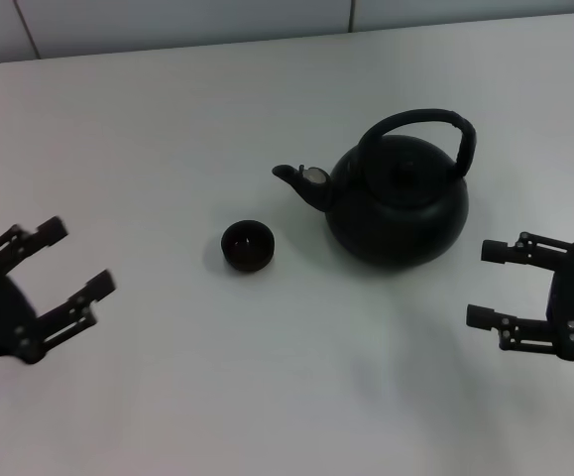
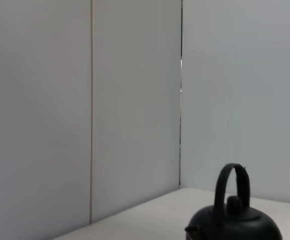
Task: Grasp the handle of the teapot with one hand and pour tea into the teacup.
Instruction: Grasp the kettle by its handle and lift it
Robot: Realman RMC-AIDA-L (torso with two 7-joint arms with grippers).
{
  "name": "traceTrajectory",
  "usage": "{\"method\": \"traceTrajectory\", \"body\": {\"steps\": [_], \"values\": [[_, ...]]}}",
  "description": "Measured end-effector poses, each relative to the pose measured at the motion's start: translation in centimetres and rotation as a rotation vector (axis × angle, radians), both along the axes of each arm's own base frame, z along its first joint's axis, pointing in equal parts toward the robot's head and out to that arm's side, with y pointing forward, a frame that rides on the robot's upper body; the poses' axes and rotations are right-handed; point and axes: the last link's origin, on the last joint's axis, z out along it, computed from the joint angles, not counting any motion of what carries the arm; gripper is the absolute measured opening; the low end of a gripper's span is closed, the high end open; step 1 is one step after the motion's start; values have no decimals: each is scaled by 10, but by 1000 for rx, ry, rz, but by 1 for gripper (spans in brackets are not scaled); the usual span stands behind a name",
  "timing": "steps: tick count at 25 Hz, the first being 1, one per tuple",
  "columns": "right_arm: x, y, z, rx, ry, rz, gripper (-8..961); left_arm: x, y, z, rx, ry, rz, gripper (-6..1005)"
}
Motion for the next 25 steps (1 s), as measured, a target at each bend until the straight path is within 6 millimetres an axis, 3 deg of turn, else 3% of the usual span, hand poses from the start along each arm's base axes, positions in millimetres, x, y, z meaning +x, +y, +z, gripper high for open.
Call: {"method": "traceTrajectory", "body": {"steps": [8, 11, 15, 25], "values": [[0, 1, 0, 4, 0, 0, 773, -4, -8, 9, -63, 29, -36, 793], [1, 0, 0, 5, -1, -4, 773, -22, -19, 18, -120, 154, -26, 793], [3, -1, -1, 7, -3, -12, 773, -31, -22, 24, -132, 188, 0, 793], [2, -4, -5, 69, 80, -39, 772, -29, -20, 20, -134, 194, -6, 793]]}}
